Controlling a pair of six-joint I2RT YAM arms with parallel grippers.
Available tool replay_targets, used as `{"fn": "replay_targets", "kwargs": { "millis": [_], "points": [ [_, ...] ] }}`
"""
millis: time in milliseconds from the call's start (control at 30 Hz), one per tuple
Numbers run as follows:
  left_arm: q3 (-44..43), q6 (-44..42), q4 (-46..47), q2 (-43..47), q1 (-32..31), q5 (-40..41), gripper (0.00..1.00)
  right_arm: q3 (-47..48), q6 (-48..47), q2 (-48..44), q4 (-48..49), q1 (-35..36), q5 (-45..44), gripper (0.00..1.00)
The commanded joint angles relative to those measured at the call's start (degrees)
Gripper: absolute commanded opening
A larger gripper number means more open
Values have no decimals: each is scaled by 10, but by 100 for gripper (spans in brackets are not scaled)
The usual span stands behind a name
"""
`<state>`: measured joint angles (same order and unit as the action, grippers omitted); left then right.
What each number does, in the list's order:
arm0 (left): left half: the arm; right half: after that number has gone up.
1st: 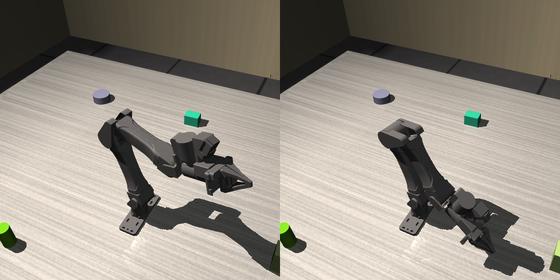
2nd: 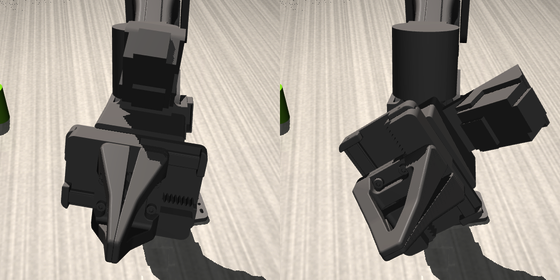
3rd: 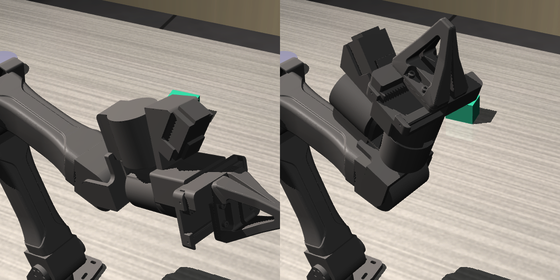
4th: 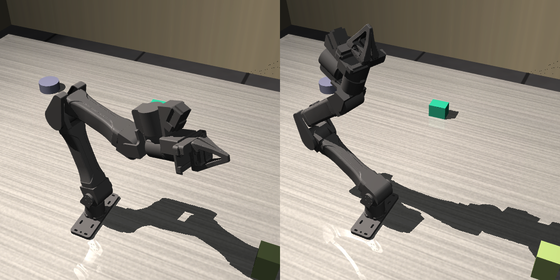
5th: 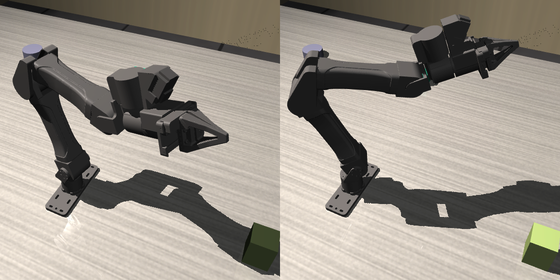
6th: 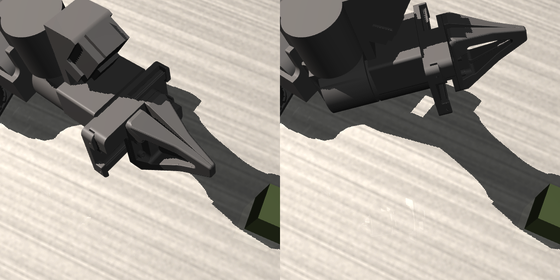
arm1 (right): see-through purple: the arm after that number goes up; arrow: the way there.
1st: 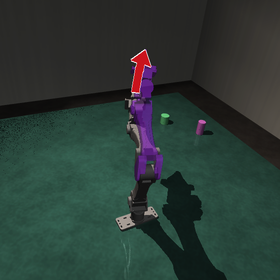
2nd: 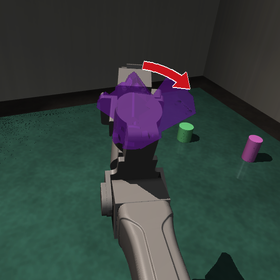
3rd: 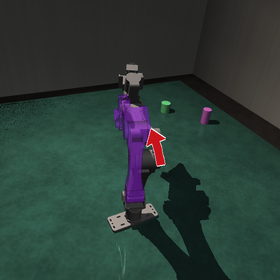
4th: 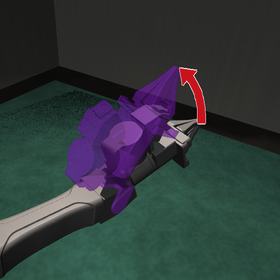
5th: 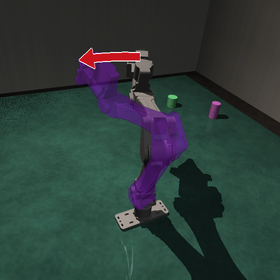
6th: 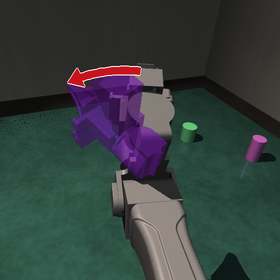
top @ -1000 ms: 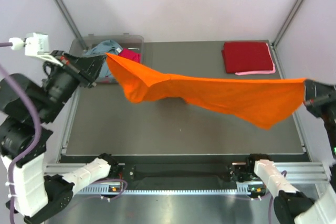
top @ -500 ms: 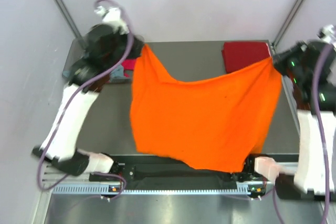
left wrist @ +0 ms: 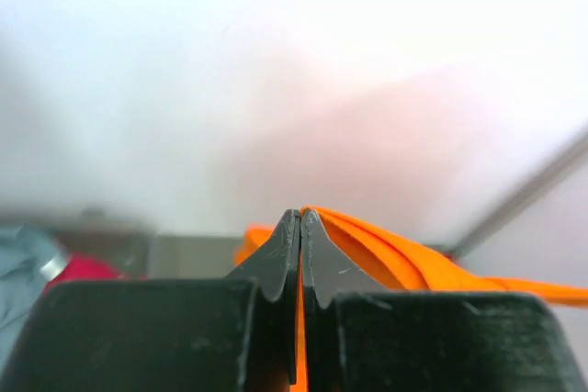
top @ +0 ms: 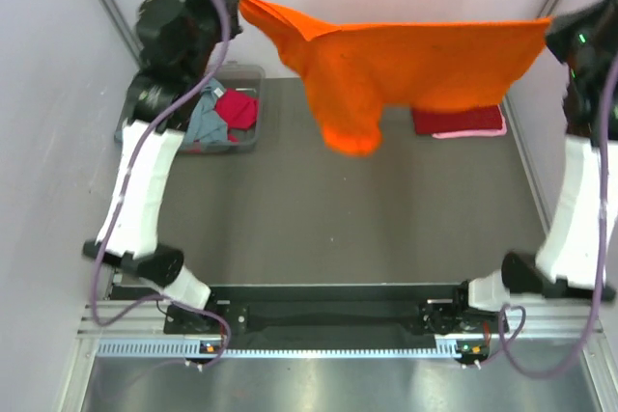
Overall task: Fold and stack the t-shirts
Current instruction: Flatten the tshirt out
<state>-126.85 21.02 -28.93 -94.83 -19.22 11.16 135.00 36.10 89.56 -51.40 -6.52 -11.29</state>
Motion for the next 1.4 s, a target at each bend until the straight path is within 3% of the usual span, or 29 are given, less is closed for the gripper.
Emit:
{"fn": "replay_targets", "kwargs": {
  "millis": [0,233,400,567,733,933,1100,1300,1367],
  "points": [
    [68,13,105,119,1,-56,0,-159,-14,-167,69,-23,-47,0],
    [525,86,219,384,0,-189,0,-402,-81,-315,47,-25,-94,0],
    [688,94,148,509,0,-187,0,-581,-78,-432,18,-24,-87,0],
    [832,126,64,618,-1,-217,0,-761,-3,-546,-43,-25,29,0],
    [904,158,-16,697,0,-212,0,-905,55,-626,-94,-25,104,0],
    [884,191,-19,704,0,-192,0,-895,61,-635,-113,-24,53,0],
    [827,185,23,639,0,-205,0,-775,30,-579,-94,-24,56,0],
    [606,127,14,503,0,-221,0,-523,-6,-467,-132,-24,40,0],
    [494,105,-5,462,-1,-235,0,-421,-15,-416,-150,-25,50,0]
  ]
}}
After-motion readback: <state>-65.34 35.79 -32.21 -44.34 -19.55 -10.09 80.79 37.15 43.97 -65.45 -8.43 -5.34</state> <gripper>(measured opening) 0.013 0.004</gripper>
